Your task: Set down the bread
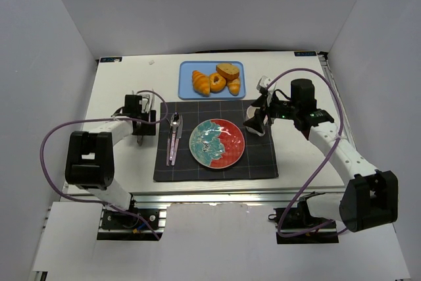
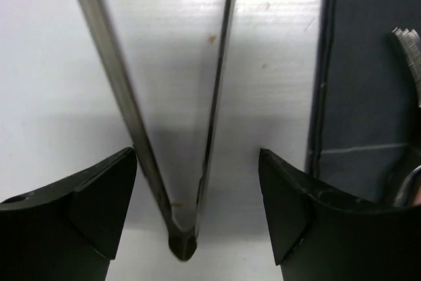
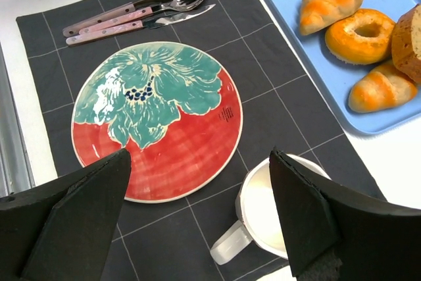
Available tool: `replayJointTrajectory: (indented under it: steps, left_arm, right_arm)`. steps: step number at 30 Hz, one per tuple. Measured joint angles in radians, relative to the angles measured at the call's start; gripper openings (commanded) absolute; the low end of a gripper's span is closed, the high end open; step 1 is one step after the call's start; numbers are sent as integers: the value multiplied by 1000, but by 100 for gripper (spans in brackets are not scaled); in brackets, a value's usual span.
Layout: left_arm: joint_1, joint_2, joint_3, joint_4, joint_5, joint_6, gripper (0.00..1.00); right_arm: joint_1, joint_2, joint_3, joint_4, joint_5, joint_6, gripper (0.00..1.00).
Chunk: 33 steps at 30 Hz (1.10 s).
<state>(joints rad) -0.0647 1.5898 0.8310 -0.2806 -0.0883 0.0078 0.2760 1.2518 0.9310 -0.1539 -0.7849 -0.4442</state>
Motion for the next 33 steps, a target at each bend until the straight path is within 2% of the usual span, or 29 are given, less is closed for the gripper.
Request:
replayJointTrajectory:
  steps: [5,8,14,15,16,21,25,29,33]
  left_arm:
    - [10,64,51,47,10,19,81]
    - [29,82,55,79,40,16,75]
    - [72,142,107,115,100,18,54]
    - [80,149,112,122,103,19,48]
    - [87,154,116,129,105,19,36]
    - [107,156,119,137,111,8,18]
    - [107,144,127,103,147,-30,15]
    - [95,45,130,63,240,-131,21]
    - [-4,-98,138,131,336,-298,25]
  right_arm:
    - [0,-14,0,0,6,0,89]
    - [0,-19,0,0,11,0,89]
    - [0,-20,0,0,24,-2,89]
    - [0,-20,0,0,24,-3,89]
    - [0,-20,0,0,24,-3,89]
    - [-1,-20,0,-1,27,-6,89]
    - [-3,-21,0,-2,34,-8,89]
    - [-17,-31,0,-2,46,-8,89]
    - [-39,-41,0,0,56,-6,89]
